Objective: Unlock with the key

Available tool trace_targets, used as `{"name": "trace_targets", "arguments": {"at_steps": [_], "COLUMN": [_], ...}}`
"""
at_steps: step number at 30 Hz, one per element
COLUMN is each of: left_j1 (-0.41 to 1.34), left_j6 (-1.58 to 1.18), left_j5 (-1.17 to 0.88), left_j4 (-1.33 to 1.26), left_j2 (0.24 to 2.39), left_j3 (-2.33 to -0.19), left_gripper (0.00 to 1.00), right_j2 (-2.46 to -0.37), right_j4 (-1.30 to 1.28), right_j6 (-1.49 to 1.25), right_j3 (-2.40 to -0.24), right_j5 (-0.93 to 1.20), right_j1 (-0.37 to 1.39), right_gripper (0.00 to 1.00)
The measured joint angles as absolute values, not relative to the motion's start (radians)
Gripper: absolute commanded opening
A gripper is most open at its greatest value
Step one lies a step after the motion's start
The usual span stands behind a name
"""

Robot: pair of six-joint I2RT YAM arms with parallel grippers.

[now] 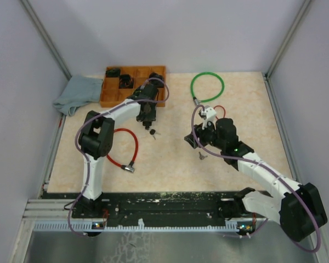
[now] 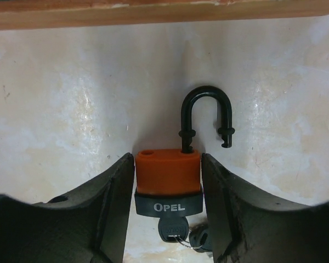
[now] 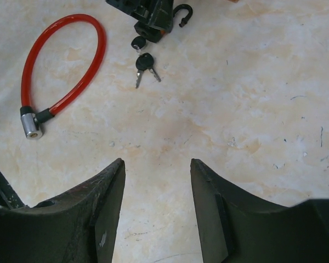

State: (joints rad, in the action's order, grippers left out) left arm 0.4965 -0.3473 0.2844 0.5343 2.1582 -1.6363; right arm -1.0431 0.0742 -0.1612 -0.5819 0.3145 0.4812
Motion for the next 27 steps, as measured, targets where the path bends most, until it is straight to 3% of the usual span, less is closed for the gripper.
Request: {"name": "trace_targets", "arguments": {"at_steps": [3,15,23,27], "left_j1": [0.496,0.487,0.481,0.480], "left_j6": [-0.361,-0.458,-0.535,-0.575], "left_j5": [0.282,0.188,0.202,0.230], "left_j4": [0.531,0.407,0.324,0.317], "left_j2": [2.143,1.677,1.439,1.391], "left_j3": [-1.613,-1.183,-0.911,-0.811], "left_gripper": [0.74,0.94,0.97,0.93], "right_j2": [-1.055,-1.170,-1.238,-1.244], "right_j4": [0.068,-0.068,-0.167,-0.181], "right_j6": [-0.165,-0.186,-0.196,-0.210], "right_j3": [-0.583,-0.659,-0.722,-0.738], "right_j5": [0.287,0.091,-0.072,-0.093], "right_j1": [0.481,0.477,0.453,0.446], "right_gripper": [0.53,0.59,0.61,0.61]}}
